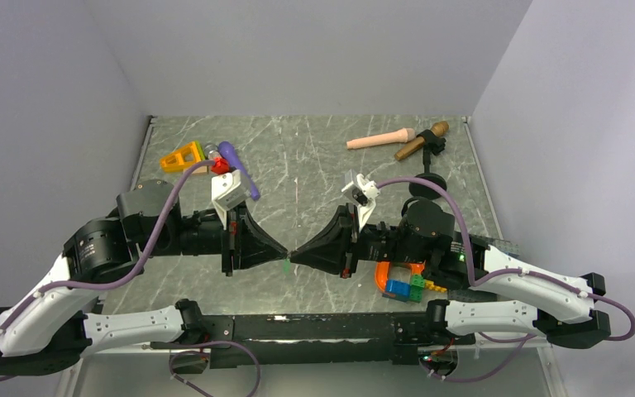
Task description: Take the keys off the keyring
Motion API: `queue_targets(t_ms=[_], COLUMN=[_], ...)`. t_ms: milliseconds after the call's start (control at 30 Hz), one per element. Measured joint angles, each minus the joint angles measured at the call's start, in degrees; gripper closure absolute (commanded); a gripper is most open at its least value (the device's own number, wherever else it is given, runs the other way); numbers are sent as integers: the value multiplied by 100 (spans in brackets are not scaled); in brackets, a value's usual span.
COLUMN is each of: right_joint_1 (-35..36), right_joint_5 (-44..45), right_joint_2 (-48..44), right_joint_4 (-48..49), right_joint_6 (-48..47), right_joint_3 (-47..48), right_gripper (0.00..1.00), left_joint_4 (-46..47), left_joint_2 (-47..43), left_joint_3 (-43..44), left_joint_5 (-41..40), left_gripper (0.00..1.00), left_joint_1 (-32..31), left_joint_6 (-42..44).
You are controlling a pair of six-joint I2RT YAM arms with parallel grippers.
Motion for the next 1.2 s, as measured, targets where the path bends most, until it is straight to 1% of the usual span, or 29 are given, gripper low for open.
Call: queue_targets(t_ms=[67, 133, 167, 233, 400, 533, 733, 900, 1033, 1200], right_joint_1=[0, 0, 0, 0, 0, 0, 0, 0, 0, 0], right_joint_5=[0, 2, -2, -2, 0, 2, 31, 138, 170, 149], right_joint_2=[-4, -7, -7, -9, -61, -105, -203, -413, -573, -439], right_joint_4=[4, 39, 81, 138, 199, 229, 275, 256, 262, 258], right_joint_6=[0, 39, 35, 44, 46, 46, 50, 44, 42, 39], right_joint_3=[-11, -31, -50, -81, -157, -157, -234, -291, -289, -238], right_gripper=[74, 64, 60, 56, 56, 63, 65, 69, 69, 70], left_joint_4=[33, 96, 114, 149, 234, 269, 372, 520, 673, 844], left_joint_2=[-13, -26, -26, -26, -26, -26, -37, -166, -306, -374], left_joint_3=[-31, -70, -76, -85, -87, -87, -94, -168, -278, -295], left_joint_5=[-7, -13, -20, -48, -94, -107, -109, -107, -105, -101], left_gripper=[100, 100, 100, 100, 100, 100, 100, 100, 100, 100], left_joint_1=[0, 0, 0, 0, 0, 0, 0, 0, 0, 0], left_joint_6=[-37, -83, -111, -151, -192, -245, -341, -520, -675, -787])
